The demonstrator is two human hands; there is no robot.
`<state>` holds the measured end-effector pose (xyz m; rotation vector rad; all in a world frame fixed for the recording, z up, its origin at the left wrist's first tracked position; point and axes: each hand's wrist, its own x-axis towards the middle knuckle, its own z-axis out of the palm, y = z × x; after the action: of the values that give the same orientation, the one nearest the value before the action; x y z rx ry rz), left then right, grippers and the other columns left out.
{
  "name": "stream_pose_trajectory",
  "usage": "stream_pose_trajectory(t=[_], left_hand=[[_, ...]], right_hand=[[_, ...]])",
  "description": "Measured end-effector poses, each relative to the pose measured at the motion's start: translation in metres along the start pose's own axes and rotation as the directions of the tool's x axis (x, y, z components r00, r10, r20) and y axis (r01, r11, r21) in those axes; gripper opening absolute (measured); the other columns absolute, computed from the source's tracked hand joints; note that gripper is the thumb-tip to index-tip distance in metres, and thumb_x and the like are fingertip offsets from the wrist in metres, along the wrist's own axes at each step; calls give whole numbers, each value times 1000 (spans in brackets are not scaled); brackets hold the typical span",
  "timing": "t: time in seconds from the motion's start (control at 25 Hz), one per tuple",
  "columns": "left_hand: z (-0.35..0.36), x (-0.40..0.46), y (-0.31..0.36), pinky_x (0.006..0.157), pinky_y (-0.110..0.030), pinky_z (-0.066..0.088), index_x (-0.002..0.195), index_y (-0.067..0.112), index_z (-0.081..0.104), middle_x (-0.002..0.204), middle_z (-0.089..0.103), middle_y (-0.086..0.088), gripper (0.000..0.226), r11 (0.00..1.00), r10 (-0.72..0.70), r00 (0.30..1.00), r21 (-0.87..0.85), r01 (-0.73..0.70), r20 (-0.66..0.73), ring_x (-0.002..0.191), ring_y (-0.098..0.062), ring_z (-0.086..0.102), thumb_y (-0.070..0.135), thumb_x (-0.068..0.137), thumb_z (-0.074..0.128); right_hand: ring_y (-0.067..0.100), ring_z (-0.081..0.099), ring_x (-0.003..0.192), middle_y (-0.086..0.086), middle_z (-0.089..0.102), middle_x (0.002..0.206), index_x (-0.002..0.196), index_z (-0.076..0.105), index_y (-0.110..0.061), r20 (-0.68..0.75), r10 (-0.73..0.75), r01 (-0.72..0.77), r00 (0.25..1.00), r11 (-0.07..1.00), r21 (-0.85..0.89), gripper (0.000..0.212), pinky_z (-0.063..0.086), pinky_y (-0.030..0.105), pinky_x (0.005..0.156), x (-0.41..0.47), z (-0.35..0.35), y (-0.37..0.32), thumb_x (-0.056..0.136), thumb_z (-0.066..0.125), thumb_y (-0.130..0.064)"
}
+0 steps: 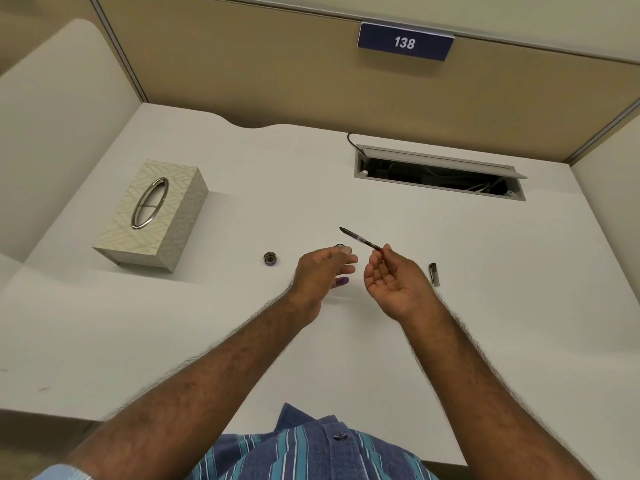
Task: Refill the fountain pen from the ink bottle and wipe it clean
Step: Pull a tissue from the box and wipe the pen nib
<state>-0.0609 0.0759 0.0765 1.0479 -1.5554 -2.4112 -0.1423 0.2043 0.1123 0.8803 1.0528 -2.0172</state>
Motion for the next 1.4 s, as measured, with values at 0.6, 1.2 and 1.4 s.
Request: stream_pose_trajectory(t=[0.6, 1.2, 1.4], left_hand=[[17, -30, 6, 101, -47, 62, 112, 18, 83, 108, 84, -3, 19, 983, 180, 983, 42, -179, -23, 106, -22, 78, 29, 99, 75], [10, -70, -5, 108, -45, 57, 110, 15, 84, 118, 83, 0, 24, 965, 213, 977, 152, -214, 27, 123, -21, 72, 33, 96, 78], [-2, -78, -9, 108, -43, 56, 111, 12, 84, 120, 82, 1, 23, 973, 204, 979, 109, -204, 7, 124, -20, 72, 28, 97, 77]], right_hand=[[20, 72, 91, 7, 76, 100, 108, 74, -11, 112, -93, 122, 989, 951, -283, 18, 59, 34, 82, -31, -35, 10, 100, 75, -27], [5, 71, 80, -1, 84, 91, 96, 85, -29, 557, -303, 634, 773, 366, -681, 6, 59, 30, 77, -52, -65, 3, 95, 80, -32], [10, 68, 76, 4, 82, 89, 99, 86, -26, 605, -251, 655, 756, 319, -685, 12, 62, 37, 79, -47, -62, 15, 94, 81, -36]])
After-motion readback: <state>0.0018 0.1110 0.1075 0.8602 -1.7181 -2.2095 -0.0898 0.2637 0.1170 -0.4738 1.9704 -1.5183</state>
